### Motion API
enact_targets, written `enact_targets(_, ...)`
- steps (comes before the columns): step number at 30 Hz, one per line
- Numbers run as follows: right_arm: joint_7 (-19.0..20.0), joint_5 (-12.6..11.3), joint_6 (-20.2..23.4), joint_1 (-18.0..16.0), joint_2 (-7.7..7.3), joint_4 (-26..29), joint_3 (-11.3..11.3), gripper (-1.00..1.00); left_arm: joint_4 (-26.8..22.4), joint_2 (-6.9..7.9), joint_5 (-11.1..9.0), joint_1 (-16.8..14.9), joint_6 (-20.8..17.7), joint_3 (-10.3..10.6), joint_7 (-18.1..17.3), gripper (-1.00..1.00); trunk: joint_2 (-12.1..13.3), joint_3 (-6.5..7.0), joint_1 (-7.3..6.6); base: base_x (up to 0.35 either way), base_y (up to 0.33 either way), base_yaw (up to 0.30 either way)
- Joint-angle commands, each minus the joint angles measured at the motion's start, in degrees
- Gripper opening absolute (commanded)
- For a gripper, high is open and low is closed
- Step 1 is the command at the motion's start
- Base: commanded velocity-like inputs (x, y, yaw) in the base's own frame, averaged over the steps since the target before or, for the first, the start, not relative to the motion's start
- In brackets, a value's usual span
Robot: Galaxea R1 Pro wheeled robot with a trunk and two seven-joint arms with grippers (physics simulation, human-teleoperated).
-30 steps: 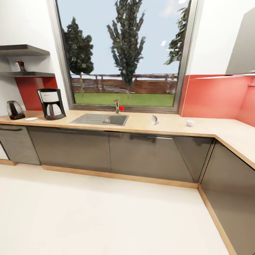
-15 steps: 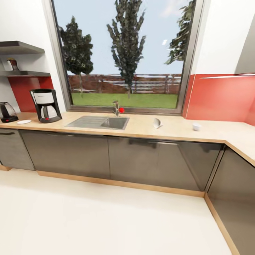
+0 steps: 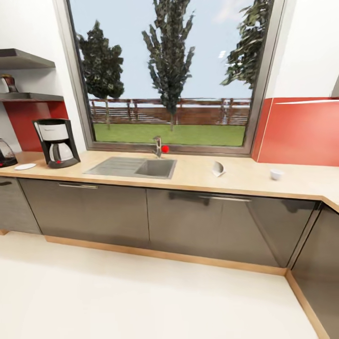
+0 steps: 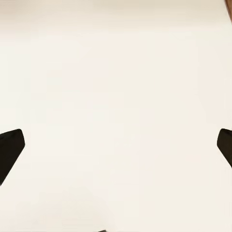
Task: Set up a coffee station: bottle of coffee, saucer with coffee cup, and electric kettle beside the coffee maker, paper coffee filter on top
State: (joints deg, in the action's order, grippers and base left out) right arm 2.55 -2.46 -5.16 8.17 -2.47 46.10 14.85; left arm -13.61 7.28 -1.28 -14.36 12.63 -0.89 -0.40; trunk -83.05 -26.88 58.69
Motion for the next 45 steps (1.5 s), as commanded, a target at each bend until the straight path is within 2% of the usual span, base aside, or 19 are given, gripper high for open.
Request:
enact_targets(1,0.27,-0.26,-0.1,0.01,0.01,0.04,0.09,1.0,0.2,-0.03,-0.15,-0.03,0.19,-0.08,-0.04,1.0,-0.02,-0.05,0.04,0.338,0.143,0.0)
enact_targets(15,0.27,-0.26,-0.03,0.01,0.01,0.04,0.09,1.0,0.78,-0.08,-0.22,-0.05,0.2,-0.08,-0.04,1.0,-0.02,-0.05,0.04,0.338,0.133,-0.013)
enact_targets(31,0.27,-0.26,-0.03,0.01,0.01,0.04,0.09,1.0,0.8,-0.08,-0.18,-0.05,0.2,-0.08,-0.04,1.0,-0.02,-0.05,0.04,0.319,0.148,-0.244)
enact_targets(38,0.27,-0.26,-0.03,0.01,0.01,0.04,0.09,1.0,1.03,0.22,0.14,0.15,-0.2,-0.08,-0.04,1.0,-0.02,-0.05,0.04,0.107,0.034,-0.263)
enact_targets(40,0.27,-0.26,-0.03,0.01,0.01,0.04,0.09,1.0,1.05,0.52,0.2,0.77,-0.42,-0.08,-0.04,1.0,-0.02,-0.05,0.04,0.016,0.004,-0.263)
enact_targets(45,0.31,-0.26,-0.03,0.01,0.01,0.12,0.09,1.0,1.04,1.88,0.31,5.46,-0.82,0.0,-0.1,1.0,-0.02,-0.05,0.04,0.005,0.001,-0.125)
